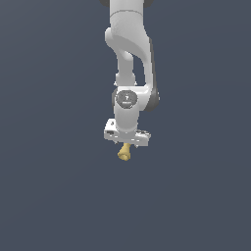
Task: Pick up the object and move it to a goal position.
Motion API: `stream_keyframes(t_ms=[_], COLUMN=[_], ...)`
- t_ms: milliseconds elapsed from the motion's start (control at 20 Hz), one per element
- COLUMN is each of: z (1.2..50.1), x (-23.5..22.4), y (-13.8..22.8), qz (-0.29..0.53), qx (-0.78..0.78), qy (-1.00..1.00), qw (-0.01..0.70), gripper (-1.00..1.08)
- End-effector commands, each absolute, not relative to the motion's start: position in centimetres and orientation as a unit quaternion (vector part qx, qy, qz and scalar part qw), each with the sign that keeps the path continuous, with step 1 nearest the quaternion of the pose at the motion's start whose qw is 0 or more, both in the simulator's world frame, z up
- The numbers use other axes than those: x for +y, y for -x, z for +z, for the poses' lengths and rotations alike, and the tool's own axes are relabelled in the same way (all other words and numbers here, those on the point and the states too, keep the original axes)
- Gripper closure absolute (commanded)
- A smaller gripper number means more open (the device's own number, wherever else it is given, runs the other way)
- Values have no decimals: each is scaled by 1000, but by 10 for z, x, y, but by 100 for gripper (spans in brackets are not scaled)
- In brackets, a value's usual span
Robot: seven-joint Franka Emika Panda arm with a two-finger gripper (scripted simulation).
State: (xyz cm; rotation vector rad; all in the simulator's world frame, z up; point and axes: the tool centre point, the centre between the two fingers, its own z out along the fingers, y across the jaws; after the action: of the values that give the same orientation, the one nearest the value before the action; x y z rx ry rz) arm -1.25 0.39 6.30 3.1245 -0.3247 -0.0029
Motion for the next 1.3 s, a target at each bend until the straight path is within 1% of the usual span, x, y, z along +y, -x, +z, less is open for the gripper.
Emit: stream_keyframes(t_ms=[0, 50, 100, 800, 1050, 1250], z=[59, 59, 59, 61, 66, 73], x=[4, 4, 4, -2, -26, -59], y=[11, 11, 11, 13, 17, 23], qz=[0, 0, 0, 0, 0, 0], qx=[-104, -104, -104, -104, -104, -104], qy=[-995, -995, -995, -995, -995, -995], qw=[0, 0, 0, 0, 0, 0], gripper=[-92, -92, 108, 108, 108, 108])
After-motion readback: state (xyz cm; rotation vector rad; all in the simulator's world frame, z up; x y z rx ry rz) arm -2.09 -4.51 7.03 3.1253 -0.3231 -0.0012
